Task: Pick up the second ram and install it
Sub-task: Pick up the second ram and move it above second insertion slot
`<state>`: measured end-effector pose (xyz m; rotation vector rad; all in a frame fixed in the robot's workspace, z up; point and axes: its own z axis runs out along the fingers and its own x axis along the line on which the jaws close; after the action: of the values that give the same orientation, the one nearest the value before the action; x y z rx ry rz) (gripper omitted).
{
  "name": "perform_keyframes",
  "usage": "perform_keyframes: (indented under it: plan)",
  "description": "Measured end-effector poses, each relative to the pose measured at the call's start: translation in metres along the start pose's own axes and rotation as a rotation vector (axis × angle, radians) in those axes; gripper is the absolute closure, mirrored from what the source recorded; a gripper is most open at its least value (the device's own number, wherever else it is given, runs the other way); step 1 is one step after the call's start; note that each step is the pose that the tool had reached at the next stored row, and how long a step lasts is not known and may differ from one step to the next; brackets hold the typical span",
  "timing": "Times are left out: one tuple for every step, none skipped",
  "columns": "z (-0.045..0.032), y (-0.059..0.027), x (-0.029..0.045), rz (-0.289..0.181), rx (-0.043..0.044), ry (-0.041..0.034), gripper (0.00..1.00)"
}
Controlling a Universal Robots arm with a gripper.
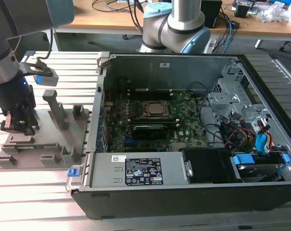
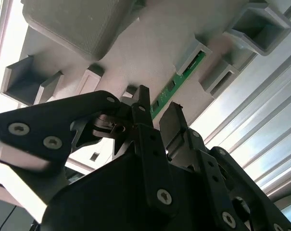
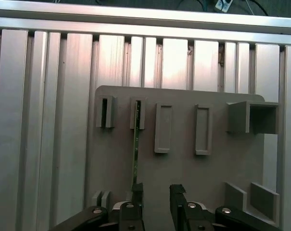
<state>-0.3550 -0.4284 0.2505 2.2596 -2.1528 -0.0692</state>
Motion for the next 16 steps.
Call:
perform_keyframes:
  plan:
    - [0.0017,-0.0001,0.0002,-0.001,-0.0001,0.0,0.64]
    - [0.0026,-0.0001,0.0003,-0.001,-0.0001,0.0001,0.64]
    - [0.0033,-0.0001,0.0004,-0.001,-0.0001,0.0001,0.64]
    - [0.0043,-0.0002,0.0005,-0.001,-0.0001,0.0001,0.64]
    - [0.0066,-0.0002,0.0007,-0.002,-0.0001,0.0001,0.64]
    - [0.0081,-0.0003,0.0009,-0.002,-0.0001,0.0001,0.64]
    - [0.0092,-0.0004,0.0011,-0.003,-0.0001,0.0002,0.64]
    - [0.0115,-0.0005,0.0014,-0.003,0.0,0.0001,0.64]
    - [0.013,-0.0005,0.0017,-0.004,-0.0002,0.0003,0.64]
    - [0.0137,-0.0006,0.0021,-0.004,-0.0002,0.0003,0.64]
    - [0.0143,-0.0006,0.0028,-0.005,-0.0002,0.0003,0.64]
    - [0.0156,-0.0005,0.0054,-0.005,0.0,0.0004,0.64]
    - [0.0162,-0.0002,0.0071,-0.006,-0.0001,0.0003,0.64]
    - [0.0168,0.0,0.009,-0.007,-0.0001,0.0003,0.64]
    - [0.0183,0.0006,0.0131,-0.008,-0.0002,0.0005,0.64]
    - [0.0209,0.0017,0.0172,-0.01,-0.0002,0.0005,0.64]
